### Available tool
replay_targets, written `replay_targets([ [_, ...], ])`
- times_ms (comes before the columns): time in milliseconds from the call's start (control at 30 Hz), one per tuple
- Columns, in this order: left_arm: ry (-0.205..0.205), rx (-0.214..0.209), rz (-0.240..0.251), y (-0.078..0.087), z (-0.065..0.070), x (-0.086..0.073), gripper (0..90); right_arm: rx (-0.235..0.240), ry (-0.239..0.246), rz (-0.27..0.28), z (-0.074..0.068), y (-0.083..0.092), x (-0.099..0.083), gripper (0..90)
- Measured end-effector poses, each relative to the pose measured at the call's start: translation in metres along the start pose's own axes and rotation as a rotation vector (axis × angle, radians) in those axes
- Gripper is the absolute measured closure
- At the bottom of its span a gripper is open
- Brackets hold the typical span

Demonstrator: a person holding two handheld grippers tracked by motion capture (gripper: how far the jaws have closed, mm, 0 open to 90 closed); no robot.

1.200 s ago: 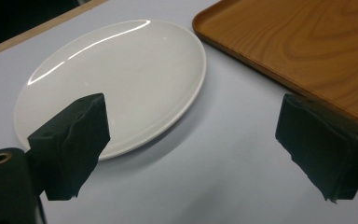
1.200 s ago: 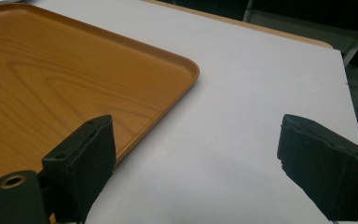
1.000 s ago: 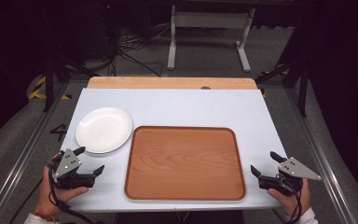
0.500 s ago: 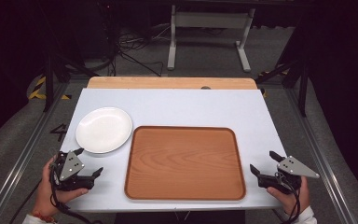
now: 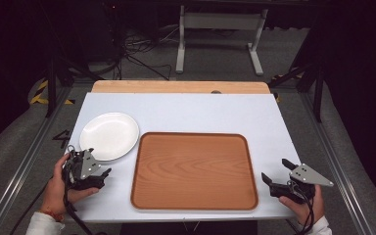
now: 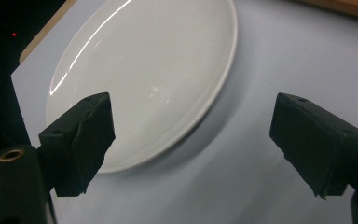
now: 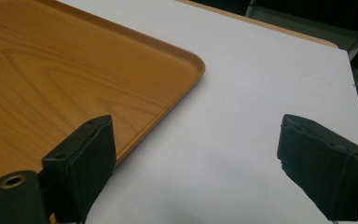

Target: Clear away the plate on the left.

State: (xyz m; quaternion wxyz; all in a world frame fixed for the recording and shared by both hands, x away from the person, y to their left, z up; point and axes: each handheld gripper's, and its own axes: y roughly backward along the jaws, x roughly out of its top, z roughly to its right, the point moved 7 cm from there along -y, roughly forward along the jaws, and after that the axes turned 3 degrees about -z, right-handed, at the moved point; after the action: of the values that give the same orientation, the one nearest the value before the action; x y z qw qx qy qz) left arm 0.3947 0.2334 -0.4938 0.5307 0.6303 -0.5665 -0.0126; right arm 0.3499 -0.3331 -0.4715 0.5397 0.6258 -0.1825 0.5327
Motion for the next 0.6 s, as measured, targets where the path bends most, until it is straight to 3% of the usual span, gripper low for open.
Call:
replay_targets([
  [167, -0.076, 0.056, -0.057, -0.012, -0.006, 0.004, 17.0, 0.001, -0.001, -0.001, 0.0, 0.0, 0.0, 12.1],
  [233, -0.079, 0.07, -0.069, -0.016, -0.006, 0.007, 18.0, 0.003, 0.0, -0.002, 0.0, -0.001, -0.001, 12.1],
  [400, -0.137, 0.124, -0.123, -0.025, -0.007, 0.011, 20.0, 0.004, 0.001, -0.002, -0.001, -0.001, -0.001, 12.1],
  [567, -0.206, 0.182, -0.153, -0.03, -0.006, 0.015, 21.9, 0.002, -0.003, -0.002, 0.0, -0.001, -0.001, 12.1],
  [600, -0.235, 0.193, -0.158, -0.03, -0.005, 0.016, 22.4, 0.002, -0.003, -0.002, 0.0, -0.001, -0.001, 12.1],
])
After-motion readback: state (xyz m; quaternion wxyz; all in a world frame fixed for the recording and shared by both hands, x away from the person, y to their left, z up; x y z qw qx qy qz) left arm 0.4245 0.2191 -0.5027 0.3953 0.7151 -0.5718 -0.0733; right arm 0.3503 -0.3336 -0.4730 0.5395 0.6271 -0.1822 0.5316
